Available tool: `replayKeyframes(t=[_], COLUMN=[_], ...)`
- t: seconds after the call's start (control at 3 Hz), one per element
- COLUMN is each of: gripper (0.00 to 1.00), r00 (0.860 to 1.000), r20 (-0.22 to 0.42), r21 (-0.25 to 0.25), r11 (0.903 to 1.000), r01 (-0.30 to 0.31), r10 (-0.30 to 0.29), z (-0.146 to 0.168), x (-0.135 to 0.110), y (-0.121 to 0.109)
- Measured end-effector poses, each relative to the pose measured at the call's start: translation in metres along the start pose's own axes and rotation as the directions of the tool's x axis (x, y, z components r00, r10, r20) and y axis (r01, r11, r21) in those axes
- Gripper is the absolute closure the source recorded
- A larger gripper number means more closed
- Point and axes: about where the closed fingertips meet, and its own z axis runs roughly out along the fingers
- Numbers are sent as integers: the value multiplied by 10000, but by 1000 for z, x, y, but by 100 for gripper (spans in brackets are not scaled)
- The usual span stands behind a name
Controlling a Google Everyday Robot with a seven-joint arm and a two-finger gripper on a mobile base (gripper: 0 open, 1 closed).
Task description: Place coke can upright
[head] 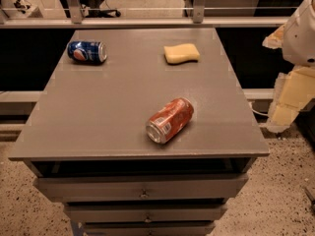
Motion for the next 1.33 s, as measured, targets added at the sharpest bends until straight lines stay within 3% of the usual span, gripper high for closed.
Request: replayKeyframes(t=[0.67,1.0,1.33], gripper=[0,0,0], r00=[9999,9986,9942], r20=[116,431,1065], r21=[14,-73,-382], r11=[10000,9995,9992], r01=[-43,-309,152], r10=[42,312,-111], z=[3,24,58], x=[-4,-20,-54], y=[-3,-13,-21])
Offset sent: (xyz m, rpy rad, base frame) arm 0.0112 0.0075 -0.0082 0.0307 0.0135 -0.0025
